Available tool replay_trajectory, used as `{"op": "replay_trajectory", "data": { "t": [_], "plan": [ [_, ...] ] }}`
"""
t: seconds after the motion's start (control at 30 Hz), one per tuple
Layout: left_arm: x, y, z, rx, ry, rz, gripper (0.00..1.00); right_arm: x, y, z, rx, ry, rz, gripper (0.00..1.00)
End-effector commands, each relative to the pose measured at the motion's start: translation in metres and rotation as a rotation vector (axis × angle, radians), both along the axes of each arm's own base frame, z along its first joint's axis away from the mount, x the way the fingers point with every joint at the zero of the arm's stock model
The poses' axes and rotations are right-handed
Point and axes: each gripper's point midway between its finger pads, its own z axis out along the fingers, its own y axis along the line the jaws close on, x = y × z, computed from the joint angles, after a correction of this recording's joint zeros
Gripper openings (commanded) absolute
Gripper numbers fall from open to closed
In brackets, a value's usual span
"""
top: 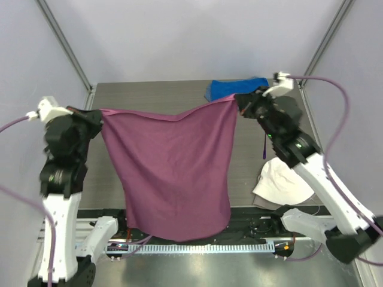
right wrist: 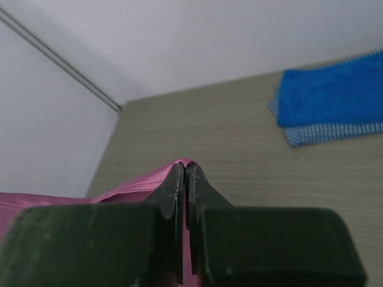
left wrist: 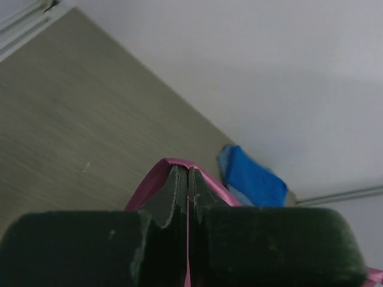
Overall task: Fold the napkin into a case and place the utensils inside
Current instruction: Fold and flatten the napkin at the center of the board.
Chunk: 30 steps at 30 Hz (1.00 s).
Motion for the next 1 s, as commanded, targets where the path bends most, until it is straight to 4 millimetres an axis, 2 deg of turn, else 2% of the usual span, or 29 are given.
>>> {"op": "replay_trajectory", "data": {
  "t": [0.0, 0.03, 0.07, 0.1, 0.13, 0.17, 0.2, 0.23, 0.27, 0.3, 0.37, 0.4, 0.43, 0.47, 0.5, 0.53, 0.6, 0.63, 0.7, 0.77, 0.83, 0.87, 0.93, 0.97],
  "plan": [
    [0.065, 0.017, -0.054, 0.005, 0.096, 0.115, 0.0, 0.058, 0.006, -0.04, -0.053, 0.011, -0.107, 0.01],
    [0.089, 0.016, -0.086, 0.019, 0.179, 0.104, 0.0, 0.07, 0.009, -0.039, -0.051, -0.015, -0.108, 0.01],
    [0.102, 0.018, -0.096, 0.025, 0.195, 0.104, 0.0, 0.092, 0.012, -0.066, -0.084, 0.032, -0.121, 0.01],
    [0.117, 0.018, -0.108, 0.028, 0.212, 0.1, 0.0, 0.103, 0.013, -0.072, -0.085, 0.038, -0.129, 0.01],
    [0.135, 0.021, -0.137, 0.021, 0.285, 0.101, 0.0, 0.113, 0.016, -0.073, -0.074, 0.027, -0.12, 0.01],
    [0.146, 0.031, -0.152, 0.011, 0.316, 0.11, 0.0, 0.127, 0.009, -0.081, -0.079, 0.034, -0.141, 0.01],
    [0.16, 0.031, -0.157, -0.006, 0.303, 0.087, 0.0, 0.145, 0.012, -0.102, -0.096, 0.062, -0.14, 0.01],
    [0.171, 0.031, -0.167, -0.022, 0.314, 0.069, 0.0, 0.158, 0.013, -0.111, -0.101, 0.068, -0.137, 0.01],
    [0.187, 0.031, -0.192, -0.036, 0.364, 0.047, 0.0, 0.169, 0.011, -0.12, -0.106, 0.081, -0.13, 0.01],
    [0.202, 0.029, -0.191, -0.062, 0.323, -0.005, 0.0, 0.186, 0.015, -0.142, -0.118, 0.116, -0.126, 0.01],
    [0.225, 0.028, -0.218, -0.099, 0.359, -0.052, 0.0, 0.202, 0.021, -0.155, -0.114, 0.138, -0.085, 0.01],
    [0.235, 0.03, -0.225, -0.118, 0.36, -0.074, 0.0, 0.216, 0.024, -0.172, -0.123, 0.164, -0.082, 0.01],
    [0.241, 0.024, -0.231, -0.144, 0.374, -0.12, 0.0, 0.222, 0.027, -0.176, -0.125, 0.169, -0.07, 0.01],
    [0.253, 0.023, -0.219, -0.151, 0.351, -0.144, 0.0, 0.23, 0.031, -0.174, -0.125, 0.164, -0.06, 0.01],
    [0.263, 0.022, -0.242, -0.151, 0.396, -0.163, 0.0, 0.235, 0.031, -0.18, -0.128, 0.174, -0.058, 0.01],
    [0.266, 0.019, -0.247, -0.162, 0.422, -0.176, 0.0, 0.242, 0.032, -0.198, -0.141, 0.206, -0.06, 0.01],
    [0.277, 0.018, -0.258, -0.179, 0.451, -0.193, 0.0, 0.25, 0.035, -0.195, -0.133, 0.209, -0.046, 0.01],
    [0.277, 0.015, -0.263, -0.197, 0.47, -0.212, 0.0, 0.254, 0.029, -0.211, -0.138, 0.252, -0.051, 0.01],
    [0.272, 0.012, -0.27, -0.213, 0.502, -0.221, 0.0, 0.257, 0.029, -0.209, -0.132, 0.264, -0.046, 0.01],
    [0.261, 0.012, -0.282, -0.231, 0.572, -0.204, 0.0, 0.253, 0.026, -0.214, -0.142, 0.303, -0.04, 0.01],
    [0.25, 0.011, -0.282, -0.233, 0.611, -0.207, 0.0, 0.244, 0.022, -0.221, -0.152, 0.352, -0.043, 0.01],
    [0.243, 0.009, -0.282, -0.238, 0.628, -0.214, 0.0, 0.238, 0.019, -0.219, -0.151, 0.364, -0.048, 0.01],
    [0.224, 0.009, -0.282, -0.234, 0.667, -0.2, 0.0, 0.224, 0.015, -0.226, -0.147, 0.425, -0.055, 0.01],
    [0.217, 0.011, -0.283, -0.217, 0.686, -0.196, 0.0, 0.214, 0.011, -0.239, -0.149, 0.458, -0.055, 0.01]
  ]
}}
